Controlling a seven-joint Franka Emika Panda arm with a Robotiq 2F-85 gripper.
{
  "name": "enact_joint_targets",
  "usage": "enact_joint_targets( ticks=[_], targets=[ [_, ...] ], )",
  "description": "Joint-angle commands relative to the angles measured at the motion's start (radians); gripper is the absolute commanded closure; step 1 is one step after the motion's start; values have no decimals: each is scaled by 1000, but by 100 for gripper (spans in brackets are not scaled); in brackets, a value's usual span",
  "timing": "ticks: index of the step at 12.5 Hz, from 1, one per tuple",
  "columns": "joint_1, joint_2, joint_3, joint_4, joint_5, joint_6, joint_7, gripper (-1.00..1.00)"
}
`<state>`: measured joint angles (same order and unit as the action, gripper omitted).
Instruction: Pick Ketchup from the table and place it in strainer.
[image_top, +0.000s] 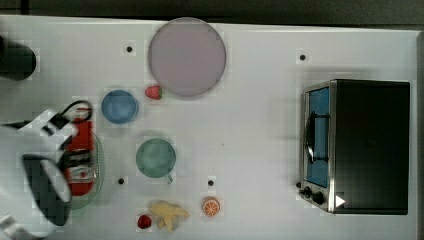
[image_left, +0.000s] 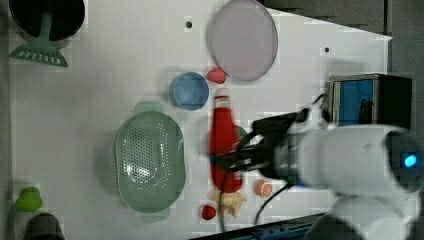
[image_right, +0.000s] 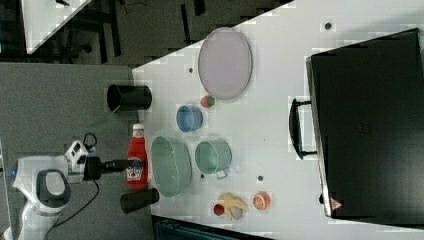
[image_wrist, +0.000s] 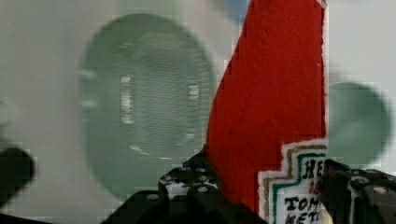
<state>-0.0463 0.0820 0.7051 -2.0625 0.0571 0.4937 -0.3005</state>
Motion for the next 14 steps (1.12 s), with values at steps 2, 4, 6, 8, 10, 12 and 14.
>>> enact_joint_targets(
  ticks=[2,4,6,8,10,12,14],
  targets=[
    [23,82,74,-45,-11,189,314,-20],
    [41,143,80,-84,-73,304,353,-20],
    [42,204,77,-124,-127,402,365,-20],
    [43,260,72,-152,-141,466,370,-50],
    [43,291,69,-155,-141,516,371,-94],
    [37,271,70,-145,-141,528,373,-100],
    [0,205,69,-136,-139,525,392,-100]
  ],
)
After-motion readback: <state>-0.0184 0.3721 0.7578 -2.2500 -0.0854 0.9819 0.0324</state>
